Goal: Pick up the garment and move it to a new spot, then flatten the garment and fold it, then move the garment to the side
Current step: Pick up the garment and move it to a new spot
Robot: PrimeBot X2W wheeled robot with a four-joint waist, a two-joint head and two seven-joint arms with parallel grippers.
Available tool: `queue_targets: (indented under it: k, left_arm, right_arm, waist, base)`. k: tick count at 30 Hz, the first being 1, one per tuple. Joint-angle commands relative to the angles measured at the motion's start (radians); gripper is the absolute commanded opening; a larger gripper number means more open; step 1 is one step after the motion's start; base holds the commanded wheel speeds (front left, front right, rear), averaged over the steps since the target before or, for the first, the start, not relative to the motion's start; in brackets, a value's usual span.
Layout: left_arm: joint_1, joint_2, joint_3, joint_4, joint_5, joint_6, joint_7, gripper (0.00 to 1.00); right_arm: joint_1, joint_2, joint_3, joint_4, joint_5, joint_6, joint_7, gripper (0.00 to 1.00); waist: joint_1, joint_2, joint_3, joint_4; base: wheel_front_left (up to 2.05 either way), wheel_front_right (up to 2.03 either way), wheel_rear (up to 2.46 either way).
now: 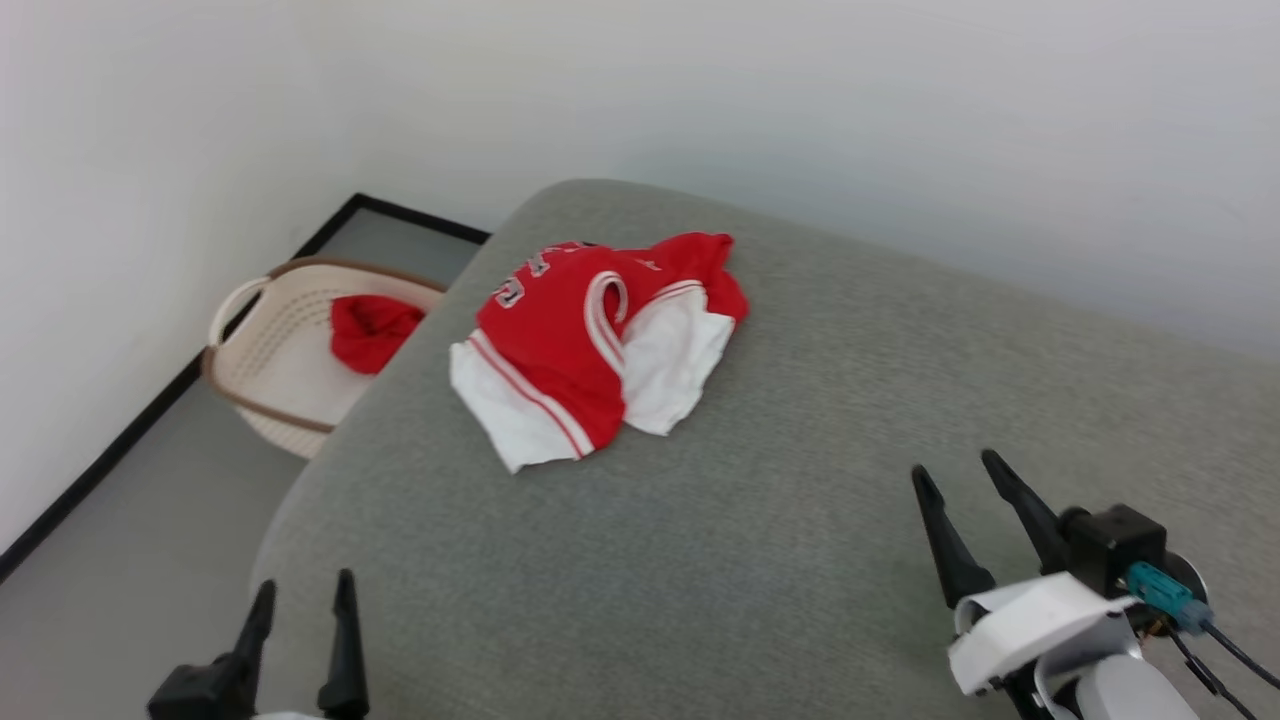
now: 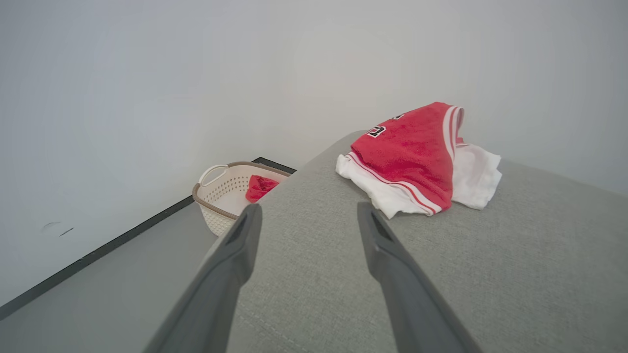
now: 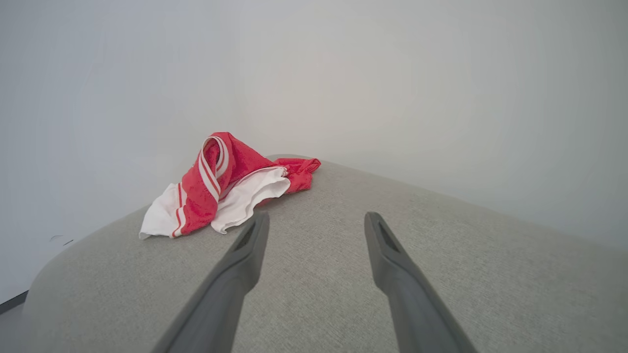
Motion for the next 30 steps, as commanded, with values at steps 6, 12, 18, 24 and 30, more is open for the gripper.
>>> queue_targets:
  k: [6, 12, 18, 24, 30]
  left_arm:
    - [0.038, -0.01, 0.019, -0.04, -0.013, 0.011, 0.0, 1.0]
    - [0.018, -0.013, 0.004, -0.045, -0.012, 0.013, 0.0, 1.0]
    - [-0.06, -0.002, -0.029, -0.047, -0.019, 0.0, 0.0, 1.0]
    - [-0.276, 0.067, -0.101, -0.01, -0.014, -0.007, 0.0, 1.0]
    - [-0.56, 0.153, -0.21, 0.147, -0.07, -0.008, 0.07, 1.0]
  right_arm:
    - [-0.05, -0.001, 0.047, 0.024, 0.02, -0.001, -0.005, 1.0]
    - [-0.056, -0.012, 0.057, 0.032, 0.029, -0.001, -0.006, 1.0]
    - [-0.056, -0.013, 0.057, 0.014, 0.021, -0.001, -0.006, 1.0]
    - [-0.109, -0.021, 0.074, -0.009, 0.012, -0.001, -0.006, 1.0]
    - [-0.167, -0.023, 0.074, -0.024, 0.008, -0.001, -0.006, 1.0]
  waist:
    - [-0.0001, 0.0, 0.016, 0.058]
    - [-0.0001, 0.0, 0.022, 0.054]
    - [-0.0001, 0.0, 0.044, 0.0]
    - [-0.0001, 0.0, 0.13, -0.11]
    - [-0.0001, 0.0, 0.232, -0.222]
  base:
    - [0.0, 0.0, 0.0]
    - [0.0, 0.0, 0.0]
    - [0.0, 0.0, 0.0]
    - [0.0, 0.0, 0.0]
    - [0.0, 0.0, 0.0]
